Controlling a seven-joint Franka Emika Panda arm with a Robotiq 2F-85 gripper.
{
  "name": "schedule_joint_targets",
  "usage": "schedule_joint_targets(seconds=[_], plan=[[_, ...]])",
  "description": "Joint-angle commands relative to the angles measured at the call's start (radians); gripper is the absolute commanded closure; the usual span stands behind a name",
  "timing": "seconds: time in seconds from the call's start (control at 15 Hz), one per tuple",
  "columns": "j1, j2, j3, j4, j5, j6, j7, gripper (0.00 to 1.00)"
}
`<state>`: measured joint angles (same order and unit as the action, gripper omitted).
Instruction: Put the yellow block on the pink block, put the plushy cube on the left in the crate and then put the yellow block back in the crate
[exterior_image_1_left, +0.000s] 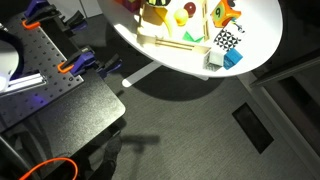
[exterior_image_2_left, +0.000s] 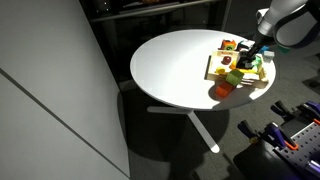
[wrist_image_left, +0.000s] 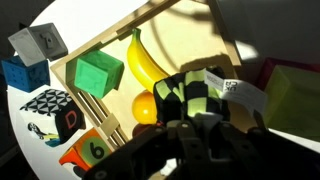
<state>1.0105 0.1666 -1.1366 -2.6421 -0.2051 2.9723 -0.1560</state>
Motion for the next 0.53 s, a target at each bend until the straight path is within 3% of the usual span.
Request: schedule_joint_targets(seconds=[0.0, 0.07, 0.13, 0.47], plan=[[0.035, -0.038, -0.059, -0.017, -0.034, -0.038, 0.003, 0.92], [0.041, -0.038, -0.069, -0.019, -0.033, -0.042, 0.002, 0.89], [0.048, -0.036, -0.078, -0.019, -0.033, -0.047, 0.003, 0.63], [0.082, -0.035, -0.112, -0.022, -0.030, -0.053, 0.000, 0.26]])
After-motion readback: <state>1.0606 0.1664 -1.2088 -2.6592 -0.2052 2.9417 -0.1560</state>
